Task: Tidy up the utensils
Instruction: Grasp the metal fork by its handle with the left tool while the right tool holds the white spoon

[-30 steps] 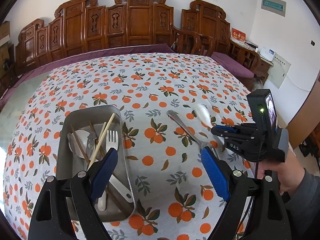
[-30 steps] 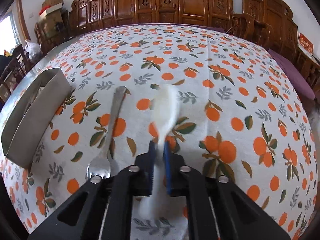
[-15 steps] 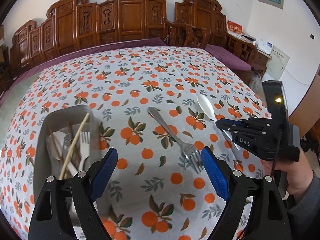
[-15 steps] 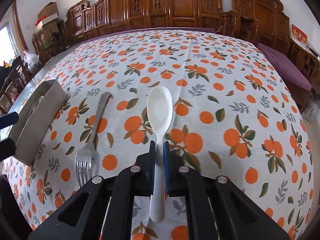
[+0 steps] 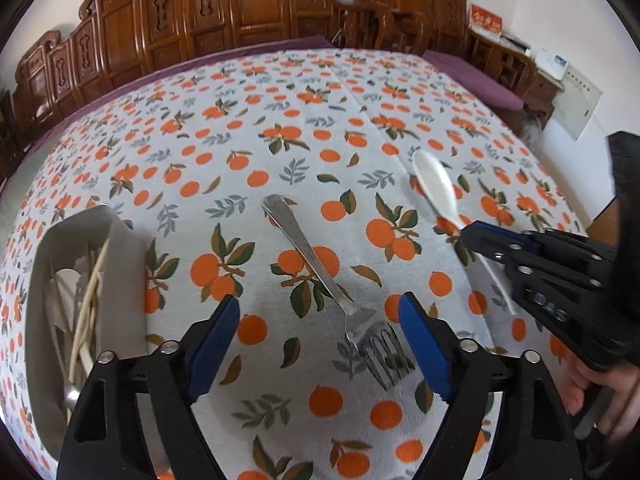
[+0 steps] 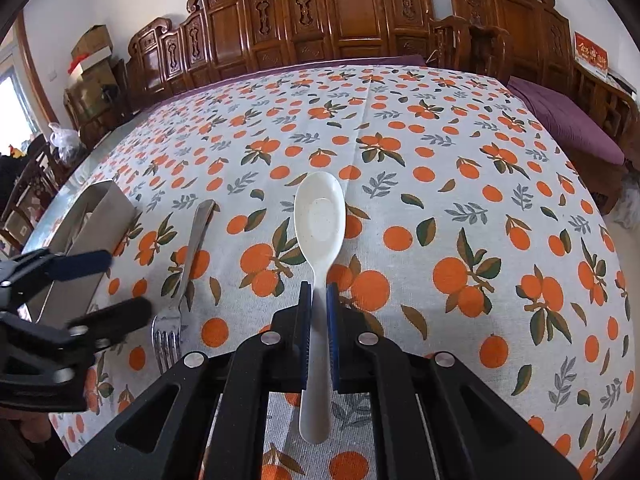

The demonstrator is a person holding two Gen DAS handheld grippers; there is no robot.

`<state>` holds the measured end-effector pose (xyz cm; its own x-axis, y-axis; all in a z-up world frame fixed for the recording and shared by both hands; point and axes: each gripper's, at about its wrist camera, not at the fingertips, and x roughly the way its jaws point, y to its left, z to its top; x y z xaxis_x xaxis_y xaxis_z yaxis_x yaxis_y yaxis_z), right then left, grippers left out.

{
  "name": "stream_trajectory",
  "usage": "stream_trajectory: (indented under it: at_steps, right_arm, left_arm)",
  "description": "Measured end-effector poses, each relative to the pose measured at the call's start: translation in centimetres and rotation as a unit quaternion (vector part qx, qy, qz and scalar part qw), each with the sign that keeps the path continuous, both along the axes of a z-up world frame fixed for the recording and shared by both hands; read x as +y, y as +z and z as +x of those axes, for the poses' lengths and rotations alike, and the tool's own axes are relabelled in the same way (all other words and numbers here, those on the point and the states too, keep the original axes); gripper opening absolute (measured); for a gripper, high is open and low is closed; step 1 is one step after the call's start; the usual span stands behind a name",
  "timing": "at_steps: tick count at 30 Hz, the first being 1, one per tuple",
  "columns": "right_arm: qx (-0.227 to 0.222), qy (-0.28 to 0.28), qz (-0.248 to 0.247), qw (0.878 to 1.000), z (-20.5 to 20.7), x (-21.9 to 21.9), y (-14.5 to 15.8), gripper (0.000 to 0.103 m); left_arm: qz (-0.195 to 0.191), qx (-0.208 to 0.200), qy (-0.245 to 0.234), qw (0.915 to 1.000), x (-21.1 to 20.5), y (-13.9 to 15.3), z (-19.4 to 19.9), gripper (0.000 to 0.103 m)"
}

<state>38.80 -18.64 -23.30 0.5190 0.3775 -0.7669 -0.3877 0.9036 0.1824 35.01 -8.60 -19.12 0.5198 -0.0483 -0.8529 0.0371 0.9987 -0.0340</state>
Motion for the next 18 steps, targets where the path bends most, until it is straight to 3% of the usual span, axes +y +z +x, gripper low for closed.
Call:
stream_trajectory:
  at_steps: [5, 7, 12, 18]
  right_arm:
    - [0.001, -0.003, 0.006, 1.000, 0.1, -0.3, 0.1, 0.009]
    - [0.001, -0.006, 0.010, 1.000, 0.1, -0.4, 0.1, 0.009]
    - [0.003, -0.006, 0.012, 1.000, 0.1, -0.5, 0.1, 0.009]
    - [0.003, -0.004, 0.012, 1.000, 0.1, -0.3, 0.0, 0.009]
  left_arm:
    - [-0.002, 0.020, 0.000, 0.9998, -0.7, -1.2, 1.0, 0.068]
    - [-0.006, 0.031, -0.003, 0.9995, -0.9, -1.8, 1.3, 0.058]
    - [-0.017, 0.044, -0.004, 0.9989, -0.8, -2.5, 1.4, 0.056]
    - [-0.023, 0.045, -0.021, 0.9985, -0.6, -2.3, 0.8, 0.035]
